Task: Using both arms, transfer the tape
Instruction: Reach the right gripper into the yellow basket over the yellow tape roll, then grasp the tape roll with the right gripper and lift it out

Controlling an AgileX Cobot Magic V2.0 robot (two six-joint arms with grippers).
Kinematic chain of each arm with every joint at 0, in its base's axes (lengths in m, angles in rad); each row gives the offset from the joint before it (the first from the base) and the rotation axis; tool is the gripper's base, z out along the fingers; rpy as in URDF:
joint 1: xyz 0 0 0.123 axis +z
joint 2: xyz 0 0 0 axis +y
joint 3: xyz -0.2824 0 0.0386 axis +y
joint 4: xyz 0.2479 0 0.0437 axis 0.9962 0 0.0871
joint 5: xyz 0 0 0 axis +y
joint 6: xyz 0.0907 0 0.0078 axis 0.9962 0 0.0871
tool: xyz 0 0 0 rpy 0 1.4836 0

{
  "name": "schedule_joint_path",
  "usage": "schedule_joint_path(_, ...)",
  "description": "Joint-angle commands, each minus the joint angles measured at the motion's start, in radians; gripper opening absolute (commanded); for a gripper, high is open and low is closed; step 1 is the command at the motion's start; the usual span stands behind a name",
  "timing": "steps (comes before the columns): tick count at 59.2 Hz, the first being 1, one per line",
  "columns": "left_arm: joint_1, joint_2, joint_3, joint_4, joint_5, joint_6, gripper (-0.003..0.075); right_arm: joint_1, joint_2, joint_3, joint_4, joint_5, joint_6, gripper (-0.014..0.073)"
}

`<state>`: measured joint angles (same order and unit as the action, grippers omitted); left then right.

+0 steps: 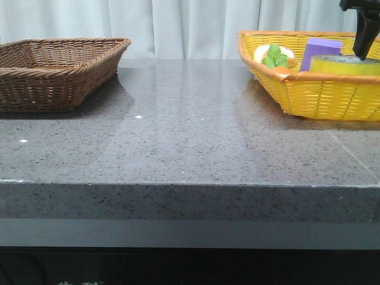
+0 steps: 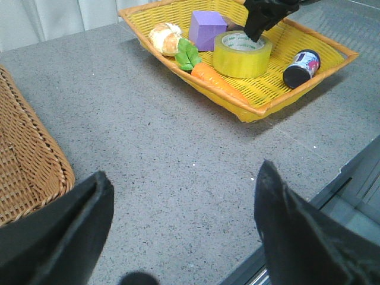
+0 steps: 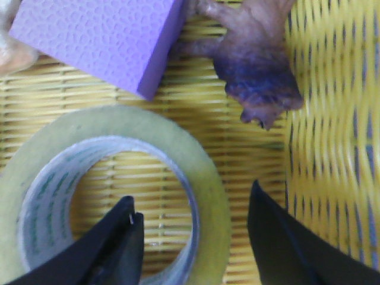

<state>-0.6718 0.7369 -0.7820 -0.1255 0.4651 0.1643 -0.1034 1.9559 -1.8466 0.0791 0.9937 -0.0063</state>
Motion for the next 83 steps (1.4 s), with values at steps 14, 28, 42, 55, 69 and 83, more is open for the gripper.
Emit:
schedule_joint_path(14,-0.011,0.001,-0.026,-0.008,-0.076,0.000,0.0491,-0.010,0.017,-0.067,-0.007,-0.019,-0.009,0.0362)
schedule_joint_path(28,-0.011,0.001,-0.026,-0.008,-0.076,0.000,0.0491,-0.010,0.030,-0.067,-0.007,0.013,-0.009,0.0137)
schedule_joint_path(42,-0.011,0.001,-0.026,-0.008,-0.076,0.000,0.0491,-0.010,0.029,-0.102,-0.007,0.067,-0.009,0.0057)
schedule_joint_path(55,-0.011,0.001,-0.026,-0.008,-0.076,0.000,0.0491,-0.003,-0.010,-0.189,-0.006,0.140,-0.009,0.0057)
schedule_joint_path(69,-0.011,0.001,-0.026,-0.008,-0.076,0.000,0.0491,0.082,-0.127,-0.209,0.009,0.117,-0.032,0.0057)
schedule_joint_path(83,-0.011,0.001,-0.026,-0.008,-0.076,0.000,0.0491,0.277,-0.186,-0.209,0.009,0.089,-0.055,0.0057)
